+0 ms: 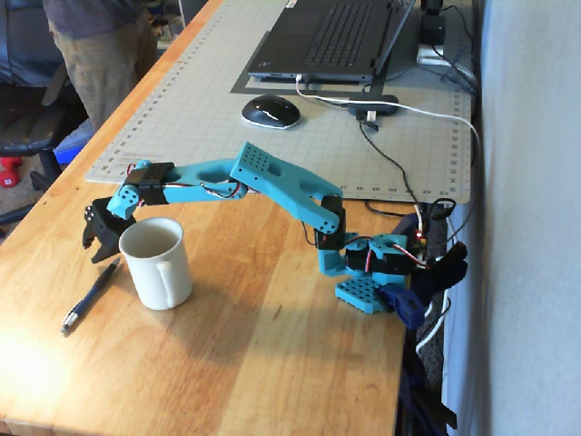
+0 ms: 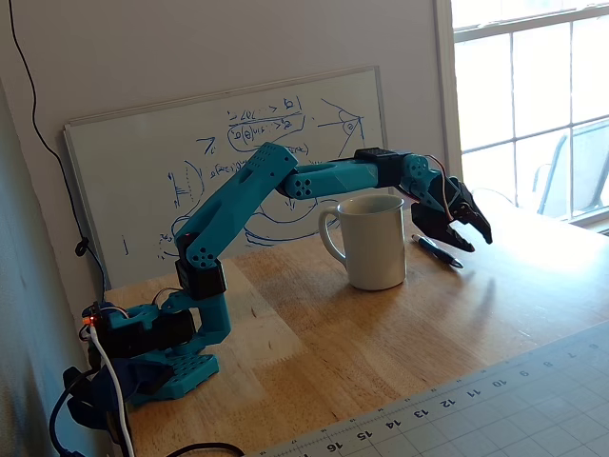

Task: Grasp a pen and put it in a mug.

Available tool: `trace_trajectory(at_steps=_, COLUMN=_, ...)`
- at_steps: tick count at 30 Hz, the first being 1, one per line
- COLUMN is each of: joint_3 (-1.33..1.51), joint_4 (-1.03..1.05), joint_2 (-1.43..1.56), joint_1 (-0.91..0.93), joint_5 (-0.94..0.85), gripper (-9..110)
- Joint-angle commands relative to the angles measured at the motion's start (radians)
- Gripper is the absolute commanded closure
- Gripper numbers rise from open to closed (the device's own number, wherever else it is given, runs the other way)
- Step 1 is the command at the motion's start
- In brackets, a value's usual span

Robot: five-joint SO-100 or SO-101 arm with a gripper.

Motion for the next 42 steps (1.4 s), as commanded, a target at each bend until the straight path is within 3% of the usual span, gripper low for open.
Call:
trace_trajectory(at_steps=1, joint_3=-0.026, joint_4=0.087, joint_2=0.106, joint_1=-0.003, joint_5=-0.011, gripper=80)
trace_trajectory(at_steps=10, joint_3=-0.029, joint_4=0.27, joint_2=0.175, joint_1=-0.06, joint_5=0.018, gripper=71)
trace_trajectory(at_steps=22, joint_3=-0.028, joint_4=0.256, joint_2=0.299, joint_1=-0.109, joint_5=0.21, gripper=71)
trace_trajectory(at_steps=36, joint_3=-0.018, joint_4=0.258, joint_2=0.1, joint_1=-0.103, joint_5=0.225, gripper=71)
trace_trajectory(at_steps=42, joint_3=-0.014, joint_4=0.27, joint_2=0.089, joint_1=-0.114, joint_5=0.314, gripper=71)
